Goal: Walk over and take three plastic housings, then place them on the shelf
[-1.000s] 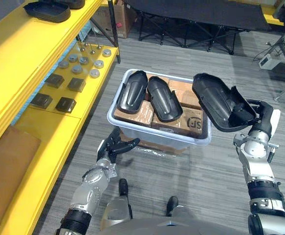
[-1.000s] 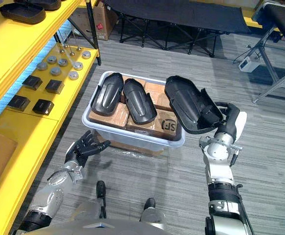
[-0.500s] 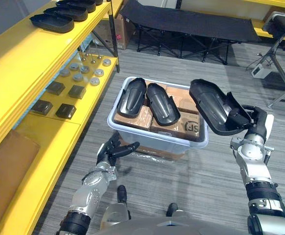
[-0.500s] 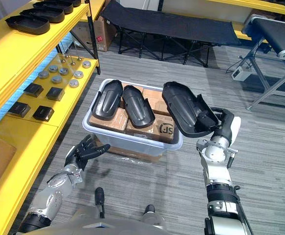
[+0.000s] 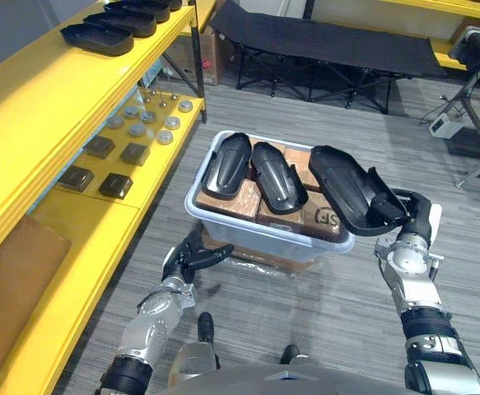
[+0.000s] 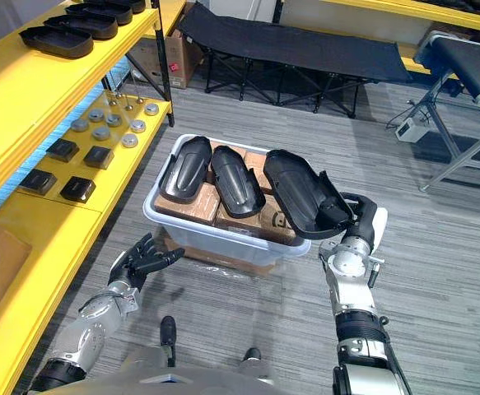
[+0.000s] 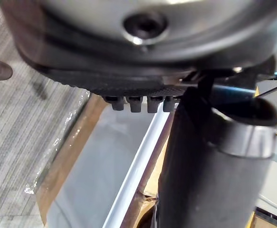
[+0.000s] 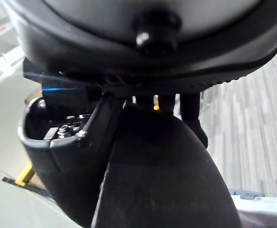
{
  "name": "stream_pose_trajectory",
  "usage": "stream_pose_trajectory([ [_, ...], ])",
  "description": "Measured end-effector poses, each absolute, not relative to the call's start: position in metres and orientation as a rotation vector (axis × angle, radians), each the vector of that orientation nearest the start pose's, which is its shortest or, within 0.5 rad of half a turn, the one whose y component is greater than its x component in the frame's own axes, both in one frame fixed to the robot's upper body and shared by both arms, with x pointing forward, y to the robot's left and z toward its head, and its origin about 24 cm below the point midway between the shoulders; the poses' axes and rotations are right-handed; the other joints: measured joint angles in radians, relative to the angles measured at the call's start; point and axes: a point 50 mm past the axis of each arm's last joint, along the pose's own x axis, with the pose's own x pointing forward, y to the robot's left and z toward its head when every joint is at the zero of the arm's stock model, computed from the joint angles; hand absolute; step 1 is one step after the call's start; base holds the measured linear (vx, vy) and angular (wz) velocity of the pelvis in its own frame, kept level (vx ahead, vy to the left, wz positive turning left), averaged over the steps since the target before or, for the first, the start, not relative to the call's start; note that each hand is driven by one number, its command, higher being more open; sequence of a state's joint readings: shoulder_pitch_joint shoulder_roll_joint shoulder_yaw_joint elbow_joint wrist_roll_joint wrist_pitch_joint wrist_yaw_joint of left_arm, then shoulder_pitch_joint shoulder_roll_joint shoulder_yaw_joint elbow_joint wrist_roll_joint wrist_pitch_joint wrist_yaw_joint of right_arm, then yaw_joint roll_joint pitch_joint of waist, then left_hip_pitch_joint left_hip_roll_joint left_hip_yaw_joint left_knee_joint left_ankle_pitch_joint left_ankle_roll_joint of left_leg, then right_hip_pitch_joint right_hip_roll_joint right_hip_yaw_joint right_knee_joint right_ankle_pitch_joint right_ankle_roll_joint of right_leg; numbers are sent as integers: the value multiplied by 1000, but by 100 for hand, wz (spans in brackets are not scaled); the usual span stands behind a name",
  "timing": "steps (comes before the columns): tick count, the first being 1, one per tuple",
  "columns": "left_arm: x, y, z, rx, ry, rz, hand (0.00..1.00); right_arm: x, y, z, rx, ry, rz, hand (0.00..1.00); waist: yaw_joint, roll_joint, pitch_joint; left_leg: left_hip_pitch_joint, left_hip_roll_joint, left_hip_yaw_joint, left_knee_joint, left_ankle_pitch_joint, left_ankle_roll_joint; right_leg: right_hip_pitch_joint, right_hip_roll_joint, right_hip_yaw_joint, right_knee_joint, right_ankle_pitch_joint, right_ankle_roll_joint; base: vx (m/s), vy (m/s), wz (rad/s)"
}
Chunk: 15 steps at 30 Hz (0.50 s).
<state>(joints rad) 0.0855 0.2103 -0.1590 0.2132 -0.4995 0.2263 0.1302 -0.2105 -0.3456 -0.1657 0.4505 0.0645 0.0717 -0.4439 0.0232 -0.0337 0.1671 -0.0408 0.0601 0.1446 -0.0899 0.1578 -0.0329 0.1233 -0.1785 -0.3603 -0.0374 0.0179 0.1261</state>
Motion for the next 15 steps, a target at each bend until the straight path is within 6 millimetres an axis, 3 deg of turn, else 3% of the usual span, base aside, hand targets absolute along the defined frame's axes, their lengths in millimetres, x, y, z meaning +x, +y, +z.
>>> stream_pose_trajectory([
  [15, 210, 167, -50, -244, 589, 26, 100, 271, -288, 20, -272, 235, -646, 0, -2, 0, 0, -1, -15, 3, 0, -3, 8, 1, -14, 0, -2, 5, 8, -1, 1, 0],
])
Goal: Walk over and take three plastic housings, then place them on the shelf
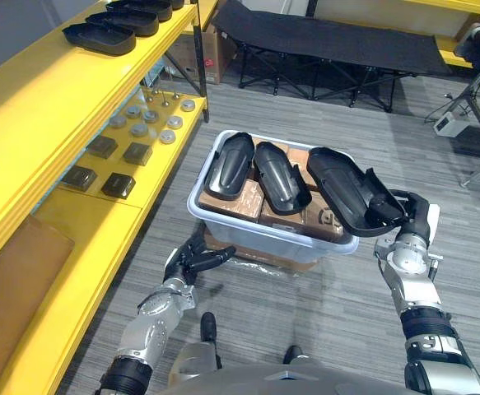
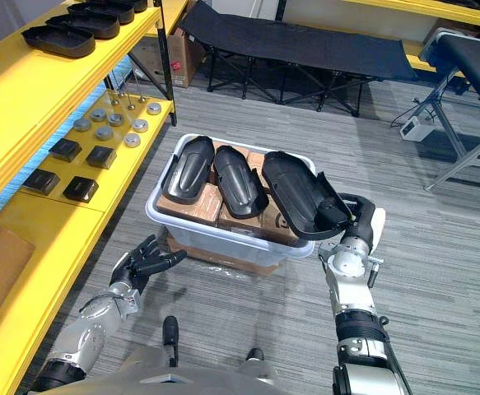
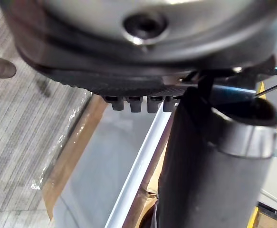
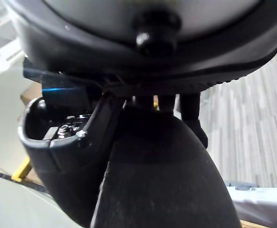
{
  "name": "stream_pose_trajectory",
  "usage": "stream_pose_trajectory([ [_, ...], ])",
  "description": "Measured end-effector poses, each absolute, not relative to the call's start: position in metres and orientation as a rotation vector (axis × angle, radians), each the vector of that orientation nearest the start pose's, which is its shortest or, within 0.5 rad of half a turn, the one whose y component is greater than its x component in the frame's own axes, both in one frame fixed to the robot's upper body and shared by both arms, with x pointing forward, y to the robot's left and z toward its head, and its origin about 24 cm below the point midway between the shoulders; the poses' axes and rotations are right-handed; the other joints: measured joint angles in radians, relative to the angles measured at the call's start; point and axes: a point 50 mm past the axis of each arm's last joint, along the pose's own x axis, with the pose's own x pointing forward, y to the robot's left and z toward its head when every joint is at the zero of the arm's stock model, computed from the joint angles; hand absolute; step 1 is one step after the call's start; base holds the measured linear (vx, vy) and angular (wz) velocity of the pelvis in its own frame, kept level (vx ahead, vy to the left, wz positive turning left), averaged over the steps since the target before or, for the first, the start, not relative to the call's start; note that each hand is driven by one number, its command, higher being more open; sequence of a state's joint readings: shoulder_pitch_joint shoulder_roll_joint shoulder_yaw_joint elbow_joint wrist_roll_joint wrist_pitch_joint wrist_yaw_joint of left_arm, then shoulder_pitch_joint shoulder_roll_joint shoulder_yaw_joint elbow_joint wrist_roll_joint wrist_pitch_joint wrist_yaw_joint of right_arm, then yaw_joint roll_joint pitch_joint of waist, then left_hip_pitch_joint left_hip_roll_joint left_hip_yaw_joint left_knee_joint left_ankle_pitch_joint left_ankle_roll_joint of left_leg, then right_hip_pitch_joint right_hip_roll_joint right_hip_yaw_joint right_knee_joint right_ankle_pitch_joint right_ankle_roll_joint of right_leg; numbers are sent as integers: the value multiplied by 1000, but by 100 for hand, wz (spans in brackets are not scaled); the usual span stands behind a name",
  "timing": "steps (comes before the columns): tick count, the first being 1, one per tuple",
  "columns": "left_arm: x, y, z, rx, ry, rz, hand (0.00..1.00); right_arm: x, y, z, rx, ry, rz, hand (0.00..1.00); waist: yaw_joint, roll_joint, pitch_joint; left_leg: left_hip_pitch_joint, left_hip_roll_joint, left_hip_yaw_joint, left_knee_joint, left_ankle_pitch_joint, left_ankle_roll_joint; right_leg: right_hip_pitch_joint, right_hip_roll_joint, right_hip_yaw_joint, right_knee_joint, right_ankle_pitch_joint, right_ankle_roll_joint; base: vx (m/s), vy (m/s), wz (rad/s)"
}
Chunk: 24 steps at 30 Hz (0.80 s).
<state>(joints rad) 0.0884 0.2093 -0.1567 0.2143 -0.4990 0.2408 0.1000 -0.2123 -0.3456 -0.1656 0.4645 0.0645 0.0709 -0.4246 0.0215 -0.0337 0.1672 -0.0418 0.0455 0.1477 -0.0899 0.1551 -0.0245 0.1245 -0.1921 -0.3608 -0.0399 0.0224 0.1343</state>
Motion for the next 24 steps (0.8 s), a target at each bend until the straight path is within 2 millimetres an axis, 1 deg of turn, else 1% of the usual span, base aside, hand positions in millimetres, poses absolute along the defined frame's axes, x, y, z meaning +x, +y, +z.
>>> stream_pose_trajectory([
  [16, 210, 166, -50, -248, 589, 22, 100, 271, -289, 18, -273, 240, -642, 0, -2, 0, 0, 0, 1, 0, 0, -1, -1, -1, 0, 1, 0, -1, 2, 0, 0, 0],
  [19, 210, 164, -48, -282, 581, -12, 100, 272, -288, 24, -284, 182, -635, 0, 0, 0, 0, 0, 3, 7, 0, 1, 2, -1, 1, 9, 3, 3, 0, 0, 0, -5],
  [21, 212, 159, -43, -318, 560, -36, 100, 274, -286, 30, -285, 138, -629, 0, 0, 0, 0, 0, 4, 9, 0, 1, 2, -2, 1, 11, 4, 4, 0, 0, 0, 0],
  [24, 219, 146, -26, -377, 486, -103, 100, 278, -280, 45, -339, 36, -602, 0, -2, 1, 0, 1, 5, 10, 0, -1, 0, -3, 2, 13, 4, 4, -1, 0, 0, -1],
])
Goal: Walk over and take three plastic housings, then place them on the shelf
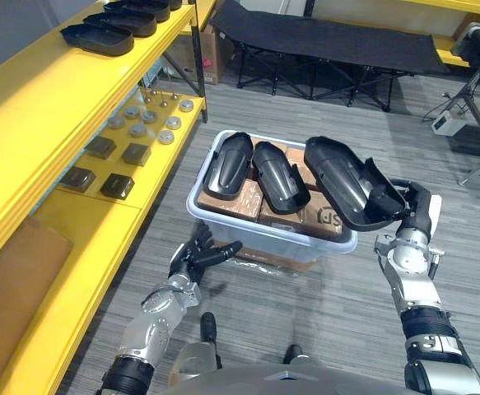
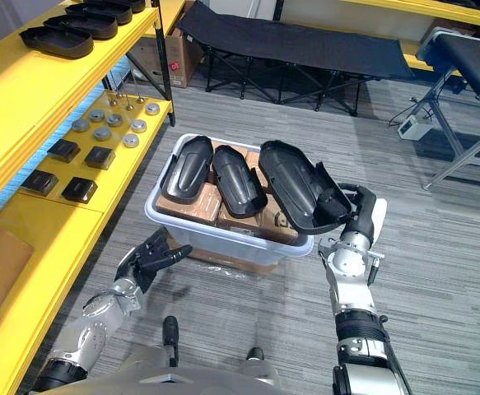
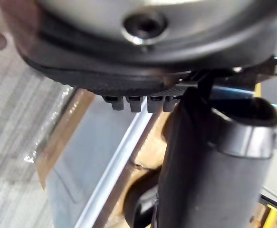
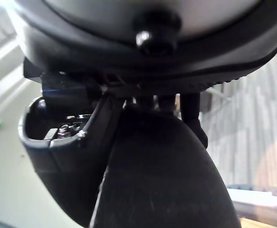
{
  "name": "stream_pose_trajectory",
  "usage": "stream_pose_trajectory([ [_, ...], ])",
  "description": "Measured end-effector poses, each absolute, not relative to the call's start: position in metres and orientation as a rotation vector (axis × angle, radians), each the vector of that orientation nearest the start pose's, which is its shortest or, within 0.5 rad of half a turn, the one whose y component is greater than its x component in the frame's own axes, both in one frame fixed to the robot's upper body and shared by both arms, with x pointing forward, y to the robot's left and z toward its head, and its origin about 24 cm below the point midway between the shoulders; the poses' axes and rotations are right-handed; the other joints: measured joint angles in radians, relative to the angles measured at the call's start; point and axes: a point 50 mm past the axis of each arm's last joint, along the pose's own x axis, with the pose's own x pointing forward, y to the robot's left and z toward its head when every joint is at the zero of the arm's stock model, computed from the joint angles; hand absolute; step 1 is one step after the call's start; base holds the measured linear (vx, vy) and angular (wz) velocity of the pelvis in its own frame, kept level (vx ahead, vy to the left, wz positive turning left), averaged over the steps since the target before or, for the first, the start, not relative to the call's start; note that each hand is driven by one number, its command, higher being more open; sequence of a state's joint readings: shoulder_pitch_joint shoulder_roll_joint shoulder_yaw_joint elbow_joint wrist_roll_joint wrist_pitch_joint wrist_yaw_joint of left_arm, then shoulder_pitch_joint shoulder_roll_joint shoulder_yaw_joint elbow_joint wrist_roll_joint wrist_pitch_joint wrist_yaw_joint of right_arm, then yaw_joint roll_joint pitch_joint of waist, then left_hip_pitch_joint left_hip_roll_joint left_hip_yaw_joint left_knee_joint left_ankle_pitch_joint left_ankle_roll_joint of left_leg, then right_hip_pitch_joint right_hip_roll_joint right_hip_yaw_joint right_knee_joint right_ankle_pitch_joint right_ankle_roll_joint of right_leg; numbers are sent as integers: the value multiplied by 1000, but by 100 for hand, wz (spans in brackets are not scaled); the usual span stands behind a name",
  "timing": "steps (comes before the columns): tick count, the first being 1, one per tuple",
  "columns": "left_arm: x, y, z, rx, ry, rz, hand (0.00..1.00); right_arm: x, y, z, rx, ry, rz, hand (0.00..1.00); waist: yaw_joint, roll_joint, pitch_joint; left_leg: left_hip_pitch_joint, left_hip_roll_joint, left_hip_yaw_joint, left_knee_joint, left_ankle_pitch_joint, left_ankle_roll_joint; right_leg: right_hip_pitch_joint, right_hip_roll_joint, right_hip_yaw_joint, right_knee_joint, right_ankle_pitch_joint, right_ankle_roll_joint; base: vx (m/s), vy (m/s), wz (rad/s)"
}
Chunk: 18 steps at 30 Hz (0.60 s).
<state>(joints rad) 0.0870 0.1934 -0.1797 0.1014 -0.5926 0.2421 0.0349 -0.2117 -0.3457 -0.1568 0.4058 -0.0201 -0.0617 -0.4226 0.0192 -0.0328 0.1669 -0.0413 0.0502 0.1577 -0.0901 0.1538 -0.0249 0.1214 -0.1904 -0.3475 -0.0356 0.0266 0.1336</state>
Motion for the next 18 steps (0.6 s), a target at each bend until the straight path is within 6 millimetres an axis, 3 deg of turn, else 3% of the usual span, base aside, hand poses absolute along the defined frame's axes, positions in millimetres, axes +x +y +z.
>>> stream_pose_trajectory([
  [2, 226, 132, -11, -425, 435, -161, 100, 282, -268, 58, -371, -60, -555, 0, -1, 1, -1, 2, 2, 4, 0, -2, -1, -2, 1, 7, 1, 0, -2, -1, 1, -6],
  [8, 248, 112, 7, -442, 388, -163, 100, 288, -229, 73, -430, -236, -378, 0, -1, 2, -1, 13, 7, 20, 0, -4, -2, -1, 4, 25, 4, -2, -7, -4, 6, -8],
  [18, 262, 93, 13, -743, 396, -128, 100, 287, -166, 53, -464, -252, -161, 0, 2, -8, -11, 13, 12, 25, 0, -1, 3, -10, 7, 30, 16, -4, -10, 2, 1, -1],
])
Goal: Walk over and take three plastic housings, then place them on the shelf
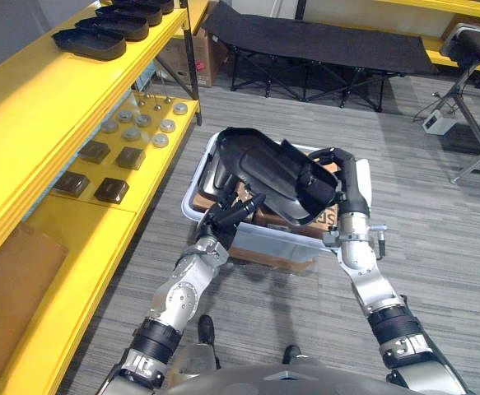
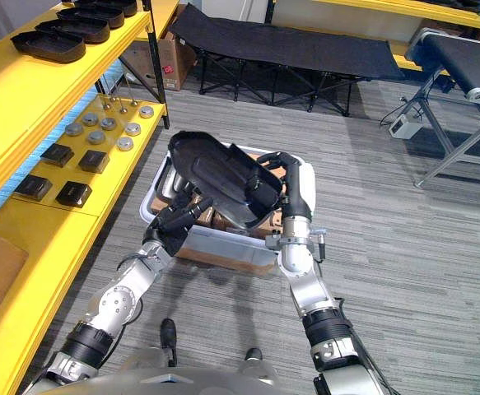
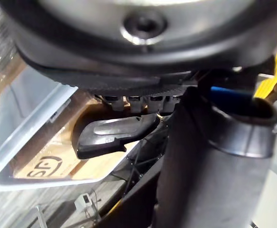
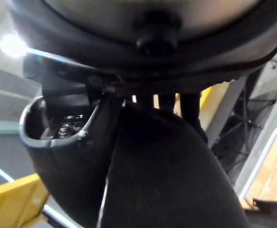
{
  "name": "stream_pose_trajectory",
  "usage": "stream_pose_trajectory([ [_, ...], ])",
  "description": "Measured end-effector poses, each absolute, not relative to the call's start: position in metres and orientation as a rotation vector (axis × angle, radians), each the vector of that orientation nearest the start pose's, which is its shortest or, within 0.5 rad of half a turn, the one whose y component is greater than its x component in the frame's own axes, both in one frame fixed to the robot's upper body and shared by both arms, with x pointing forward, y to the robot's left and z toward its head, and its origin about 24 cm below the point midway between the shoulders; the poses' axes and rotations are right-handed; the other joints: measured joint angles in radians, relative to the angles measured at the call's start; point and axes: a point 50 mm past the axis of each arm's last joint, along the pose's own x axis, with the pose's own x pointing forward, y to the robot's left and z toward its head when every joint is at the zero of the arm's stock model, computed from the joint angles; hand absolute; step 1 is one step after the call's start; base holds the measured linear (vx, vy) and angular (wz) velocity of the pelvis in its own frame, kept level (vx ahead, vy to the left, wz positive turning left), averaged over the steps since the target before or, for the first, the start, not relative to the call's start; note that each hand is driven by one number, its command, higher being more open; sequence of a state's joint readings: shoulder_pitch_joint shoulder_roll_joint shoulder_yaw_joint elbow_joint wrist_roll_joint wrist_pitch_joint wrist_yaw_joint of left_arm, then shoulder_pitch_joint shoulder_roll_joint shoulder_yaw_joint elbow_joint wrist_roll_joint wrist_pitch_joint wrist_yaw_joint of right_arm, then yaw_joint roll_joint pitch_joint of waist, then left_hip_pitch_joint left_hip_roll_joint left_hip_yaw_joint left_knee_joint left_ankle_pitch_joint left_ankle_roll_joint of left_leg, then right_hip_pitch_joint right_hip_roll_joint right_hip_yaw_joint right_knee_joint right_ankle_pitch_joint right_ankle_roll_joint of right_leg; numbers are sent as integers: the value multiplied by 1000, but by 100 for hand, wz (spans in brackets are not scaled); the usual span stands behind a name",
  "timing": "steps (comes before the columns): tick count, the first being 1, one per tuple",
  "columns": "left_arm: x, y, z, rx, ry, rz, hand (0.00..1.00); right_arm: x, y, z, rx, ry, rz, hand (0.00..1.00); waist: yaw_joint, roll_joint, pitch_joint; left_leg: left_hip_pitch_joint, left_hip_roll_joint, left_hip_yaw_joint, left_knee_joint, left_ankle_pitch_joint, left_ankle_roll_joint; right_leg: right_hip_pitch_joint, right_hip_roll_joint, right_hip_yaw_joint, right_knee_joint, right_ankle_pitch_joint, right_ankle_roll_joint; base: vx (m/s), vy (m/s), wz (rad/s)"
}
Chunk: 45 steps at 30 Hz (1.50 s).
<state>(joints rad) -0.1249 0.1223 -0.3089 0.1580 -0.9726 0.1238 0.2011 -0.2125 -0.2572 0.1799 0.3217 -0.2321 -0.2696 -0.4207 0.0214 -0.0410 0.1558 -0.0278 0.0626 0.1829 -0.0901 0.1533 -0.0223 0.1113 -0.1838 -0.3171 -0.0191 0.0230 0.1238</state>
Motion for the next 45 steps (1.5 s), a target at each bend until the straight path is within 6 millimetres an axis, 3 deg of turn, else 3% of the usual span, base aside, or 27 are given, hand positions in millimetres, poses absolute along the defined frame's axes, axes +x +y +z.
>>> stream_pose_trajectory([
  [4, 264, 78, 16, -896, 395, -196, 100, 285, -148, 38, -441, -204, -110, 0, 1, -9, -8, 0, 0, -3, 0, 1, 0, 1, 1, 2, 1, 0, 0, 0, 0, 0],
  [12, 262, 71, 17, -1062, 395, -247, 100, 281, -139, 24, -441, -162, -110, 0, 2, -12, -17, -1, 0, -4, 0, 2, -3, 0, 1, 3, 1, -2, -6, 0, 0, 0],
  [13, 261, 70, 17, -1062, 391, -246, 0, 280, -138, 24, -440, -164, -110, 0, 2, -14, -21, -1, 0, -5, 0, 2, -3, 1, 1, 2, 1, -2, -6, 0, 0, 0],
  [22, 261, 71, 17, -1043, 369, -177, 0, 277, -123, 29, -390, -235, -84, 0, 2, -23, -37, -2, 1, -17, 0, 3, -5, 8, 5, -4, -1, -3, -8, 0, 0, 3],
  [28, 265, 81, 17, -988, 340, -99, 0, 272, -109, 44, -335, -352, -39, 0, 2, -31, -42, -1, 3, -17, 0, 3, -6, 10, 7, -5, -2, -4, -9, 0, 0, 0],
  [36, 266, 85, 21, -871, 256, -43, 0, 269, -103, 41, -300, -336, -49, 0, 1, -33, -44, -1, 3, -18, 0, 2, -6, 10, 7, -5, -1, -5, -10, 0, 0, 0],
  [37, 266, 85, 22, -859, 252, -38, 0, 268, -104, 40, -298, -332, -51, 100, 1, -33, -44, -1, 3, -18, 0, 2, -6, 10, 7, -5, -2, -5, -11, 0, 0, 0],
  [45, 267, 88, 30, -596, 154, 27, 0, 248, -105, 26, -276, -278, -35, 100, 0, -33, -44, 0, 9, -6, 0, -2, -11, 2, 11, 6, 0, -8, -14, 0, 0, -4],
])
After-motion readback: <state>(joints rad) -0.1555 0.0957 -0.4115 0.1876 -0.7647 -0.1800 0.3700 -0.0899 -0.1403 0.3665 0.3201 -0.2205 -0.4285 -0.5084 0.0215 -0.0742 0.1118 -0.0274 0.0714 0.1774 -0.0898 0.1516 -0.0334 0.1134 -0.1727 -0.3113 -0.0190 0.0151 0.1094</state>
